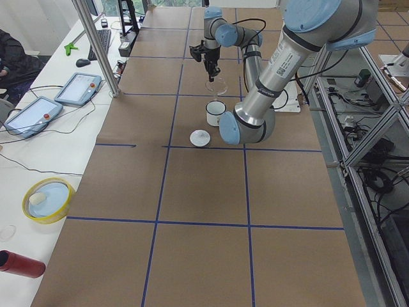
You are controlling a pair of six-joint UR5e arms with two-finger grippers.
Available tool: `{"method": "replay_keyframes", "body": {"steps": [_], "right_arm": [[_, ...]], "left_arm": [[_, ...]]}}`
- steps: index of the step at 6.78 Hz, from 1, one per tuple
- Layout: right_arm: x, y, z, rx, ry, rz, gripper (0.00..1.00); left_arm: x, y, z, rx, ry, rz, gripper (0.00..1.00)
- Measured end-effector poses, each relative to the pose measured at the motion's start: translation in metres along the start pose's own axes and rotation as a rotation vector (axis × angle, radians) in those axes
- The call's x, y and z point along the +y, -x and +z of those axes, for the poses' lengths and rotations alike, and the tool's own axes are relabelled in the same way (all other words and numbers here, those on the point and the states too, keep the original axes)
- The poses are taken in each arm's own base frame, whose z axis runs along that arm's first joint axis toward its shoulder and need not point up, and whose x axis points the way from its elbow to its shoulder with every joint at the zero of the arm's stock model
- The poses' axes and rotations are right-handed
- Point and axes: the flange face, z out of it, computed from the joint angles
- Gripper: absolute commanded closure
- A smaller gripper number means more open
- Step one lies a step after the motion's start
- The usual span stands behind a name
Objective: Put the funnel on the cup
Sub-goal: 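Carry the funnel over the white mug with the left gripper, then lower the funnel into the mug and open the left gripper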
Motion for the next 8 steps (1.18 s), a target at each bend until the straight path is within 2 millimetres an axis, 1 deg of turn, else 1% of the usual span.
{"method": "replay_keyframes", "body": {"steps": [1,3,4,5,6,8], "right_arm": [[0.000,0.000,0.000,0.000,0.000,0.000,0.00],[0.000,0.000,0.000,0.000,0.000,0.000,0.00],[0.000,0.000,0.000,0.000,0.000,0.000,0.00],[0.000,0.000,0.000,0.000,0.000,0.000,0.00],[0.000,0.000,0.000,0.000,0.000,0.000,0.00],[0.000,0.000,0.000,0.000,0.000,0.000,0.00]], "left_arm": [[0.007,-0.004,0.015,-0.026,-0.010,0.012,1.00],[0.003,-0.007,0.041,-0.043,-0.029,0.052,1.00],[-0.002,0.000,0.057,-0.029,-0.029,0.070,0.85],[-0.006,0.006,0.067,-0.015,-0.025,0.085,0.01],[-0.006,0.008,0.070,-0.008,-0.021,0.098,0.00],[-0.004,0.010,0.065,0.007,-0.017,0.109,0.00]]}}
